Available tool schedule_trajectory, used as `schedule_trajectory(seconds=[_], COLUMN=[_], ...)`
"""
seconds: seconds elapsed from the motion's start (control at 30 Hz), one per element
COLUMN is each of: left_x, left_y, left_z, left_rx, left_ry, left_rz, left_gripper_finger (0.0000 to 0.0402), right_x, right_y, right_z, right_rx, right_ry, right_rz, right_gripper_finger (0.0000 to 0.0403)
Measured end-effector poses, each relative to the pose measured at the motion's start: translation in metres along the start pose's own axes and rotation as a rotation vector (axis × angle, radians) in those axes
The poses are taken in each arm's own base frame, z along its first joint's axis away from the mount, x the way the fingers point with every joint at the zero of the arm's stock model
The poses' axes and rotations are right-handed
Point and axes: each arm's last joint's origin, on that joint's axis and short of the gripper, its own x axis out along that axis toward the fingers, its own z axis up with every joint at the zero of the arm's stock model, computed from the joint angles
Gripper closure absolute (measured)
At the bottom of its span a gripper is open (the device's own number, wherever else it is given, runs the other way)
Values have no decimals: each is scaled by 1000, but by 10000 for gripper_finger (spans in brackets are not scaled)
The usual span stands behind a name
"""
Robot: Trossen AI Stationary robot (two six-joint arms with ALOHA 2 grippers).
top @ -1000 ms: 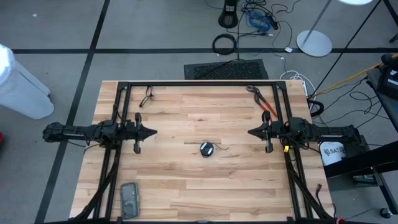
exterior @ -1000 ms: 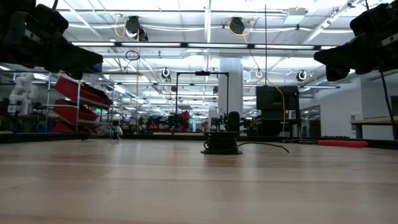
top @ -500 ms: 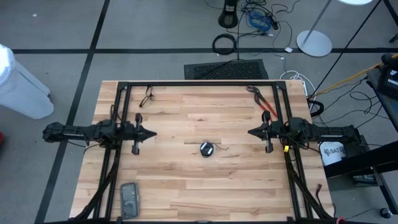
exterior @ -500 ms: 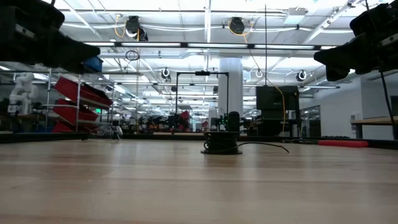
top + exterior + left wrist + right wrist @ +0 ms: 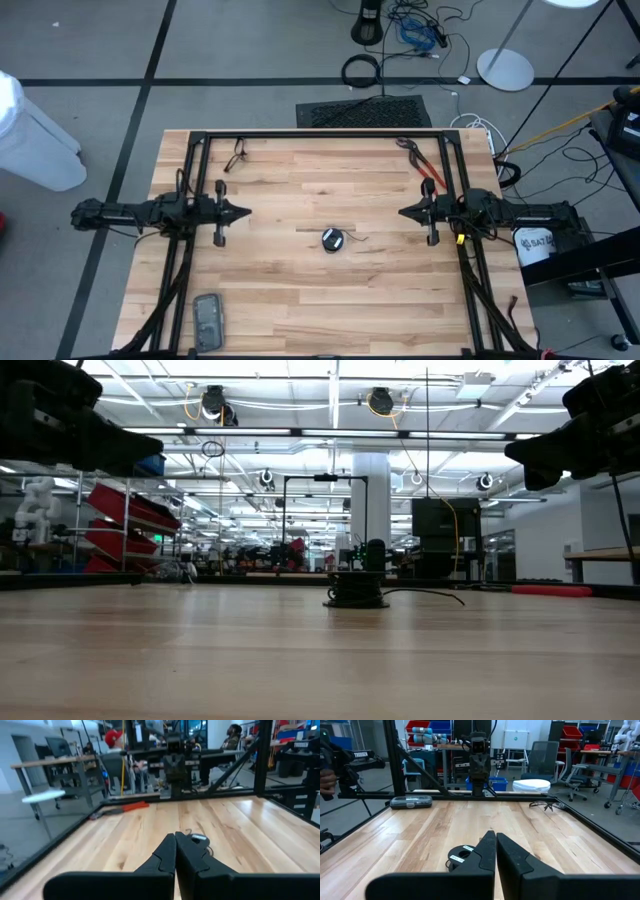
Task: Coil cords
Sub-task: Return to Home Position
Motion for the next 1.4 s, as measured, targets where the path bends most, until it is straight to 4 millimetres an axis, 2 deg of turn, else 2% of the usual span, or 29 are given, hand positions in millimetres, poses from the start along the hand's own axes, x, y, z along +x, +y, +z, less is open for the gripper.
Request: schedule_trajectory(seconds=[0.57, 0.77, 1.4], left_x=[-2, -2, -2], left_y=[0, -2, -2], left_z=[2, 1, 2], left_rx=[9, 10, 11], left_ry=[-33, -28, -31], left_rz=[2, -86, -87], left_gripper_finger=[398, 398, 398], right_x=[0, 0, 0], right_y=[0, 0, 0], right_z=[0, 0, 0], right_rx=[0, 0, 0], right_ry=[-1, -1, -1], right_rz=[0, 0, 0], right_gripper_finger=[403, 403, 403])
